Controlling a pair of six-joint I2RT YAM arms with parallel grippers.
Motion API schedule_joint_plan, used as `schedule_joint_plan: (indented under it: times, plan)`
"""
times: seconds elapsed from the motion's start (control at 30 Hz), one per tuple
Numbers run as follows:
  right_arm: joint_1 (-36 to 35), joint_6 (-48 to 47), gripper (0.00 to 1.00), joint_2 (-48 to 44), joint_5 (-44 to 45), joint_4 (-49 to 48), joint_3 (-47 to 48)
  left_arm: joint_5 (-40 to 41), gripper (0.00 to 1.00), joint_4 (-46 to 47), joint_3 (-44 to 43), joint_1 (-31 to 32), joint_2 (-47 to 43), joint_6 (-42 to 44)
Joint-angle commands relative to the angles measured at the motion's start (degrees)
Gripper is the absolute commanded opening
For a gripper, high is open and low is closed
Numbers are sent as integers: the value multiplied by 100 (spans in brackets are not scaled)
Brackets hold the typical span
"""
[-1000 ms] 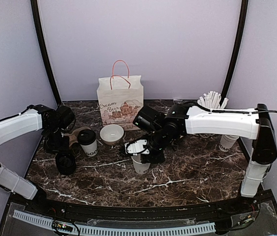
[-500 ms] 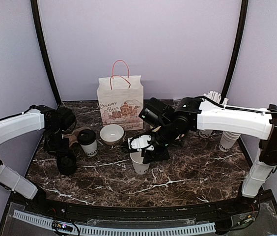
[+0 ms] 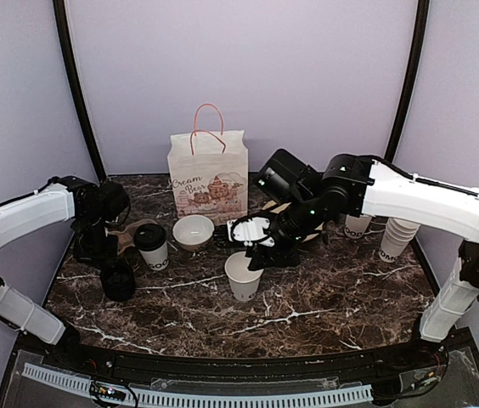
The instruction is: Pack the takeout coffee
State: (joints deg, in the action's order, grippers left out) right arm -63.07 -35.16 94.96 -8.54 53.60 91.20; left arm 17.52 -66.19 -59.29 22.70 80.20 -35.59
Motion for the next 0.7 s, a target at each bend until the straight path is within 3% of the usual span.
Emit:
schedule_joint_plan:
  times: [0.0, 0.27, 0.37, 0.47, 0.67]
  plan:
    - [108, 108, 28, -167, -45, 63, 322, -328, 6, -177, -474, -29, -619, 153]
    - [345, 255, 28, -90, -263, 79, 451, -902, 5, 105, -763, -29, -897, 407]
    - [372, 302, 28, -89, -331, 77, 408, -1319, 20, 373, -634, -26, -933, 615]
    - [421, 325, 29, -124, -311, 21, 306, -2267, 32, 933, -173, -6, -1114, 1018]
    - [520, 334, 29, -116, -330, 19, 306, -2585, 38, 1077, 368, 31, -1111, 1207]
